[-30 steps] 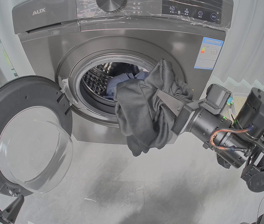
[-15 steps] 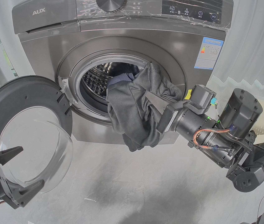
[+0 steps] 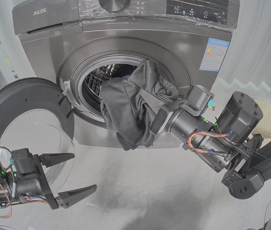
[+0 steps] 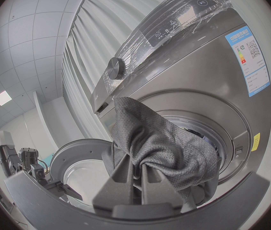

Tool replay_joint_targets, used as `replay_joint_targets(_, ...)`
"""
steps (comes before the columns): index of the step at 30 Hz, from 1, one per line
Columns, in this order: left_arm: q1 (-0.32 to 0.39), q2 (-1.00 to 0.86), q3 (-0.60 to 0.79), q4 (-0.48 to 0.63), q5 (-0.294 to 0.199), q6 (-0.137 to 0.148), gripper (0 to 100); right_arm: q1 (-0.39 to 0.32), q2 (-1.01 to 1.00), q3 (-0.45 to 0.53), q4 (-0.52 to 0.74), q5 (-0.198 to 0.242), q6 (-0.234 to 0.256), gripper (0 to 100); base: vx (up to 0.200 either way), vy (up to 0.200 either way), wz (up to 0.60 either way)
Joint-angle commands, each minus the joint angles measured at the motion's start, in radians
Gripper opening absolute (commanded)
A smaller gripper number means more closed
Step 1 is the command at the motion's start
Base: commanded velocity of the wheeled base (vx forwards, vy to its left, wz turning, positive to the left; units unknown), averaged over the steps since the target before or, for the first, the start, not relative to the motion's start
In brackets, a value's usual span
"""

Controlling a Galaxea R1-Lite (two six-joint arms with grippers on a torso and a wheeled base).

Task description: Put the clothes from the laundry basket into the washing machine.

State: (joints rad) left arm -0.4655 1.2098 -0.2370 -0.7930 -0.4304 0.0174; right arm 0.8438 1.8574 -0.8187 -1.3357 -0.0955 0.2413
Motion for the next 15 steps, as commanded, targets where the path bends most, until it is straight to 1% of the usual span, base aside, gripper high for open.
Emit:
replay_joint_targets(1,-0.062,0.151,-0.054,-0.022,0.013,-0.034,100,0.008,0.016,-0.002,-0.006,-0.001,0.000,0,0.000,0.000,0.00)
replay_joint_targets(2,-0.068,0.185,-0.071,-0.038,0.013,-0.047,100,0.011,0.016,-0.002,-0.006,-0.003,0.000,0,0.000,0.000,0.00)
replay_joint_targets(4,-0.073,0.203,-0.077,-0.057,0.013,-0.051,100,0.014,0.017,-0.002,-0.006,-0.003,0.000,0,0.000,0.000,0.00)
replay_joint_targets(7,-0.079,0.258,-0.100,-0.095,0.016,-0.083,100,0.015,0.016,-0.002,-0.008,-0.003,0.000,0,0.000,0.000,0.00)
replay_joint_targets(10,-0.081,0.295,-0.125,-0.117,0.016,-0.106,100,0.015,0.016,-0.002,-0.006,-0.003,0.000,0,0.000,0.000,0.00)
replay_joint_targets(11,-0.082,0.307,-0.136,-0.121,0.016,-0.120,100,0.015,0.016,-0.002,-0.008,-0.003,-0.002,0,0.000,0.000,0.00)
replay_joint_targets(13,-0.085,0.321,-0.145,-0.123,0.016,-0.136,100,0.015,0.016,-0.002,-0.008,-0.003,-0.002,0,0.000,0.000,0.00)
replay_joint_targets(14,-0.085,0.321,-0.145,-0.123,0.016,-0.136,100,0.015,0.016,-0.002,-0.008,-0.003,-0.002,0,0.000,0.000,0.00)
replay_joint_targets(15,-0.102,0.352,-0.166,-0.124,0.016,-0.152,100,0.015,0.017,-0.002,-0.008,-0.003,-0.002,0,0.000,0.000,0.00)
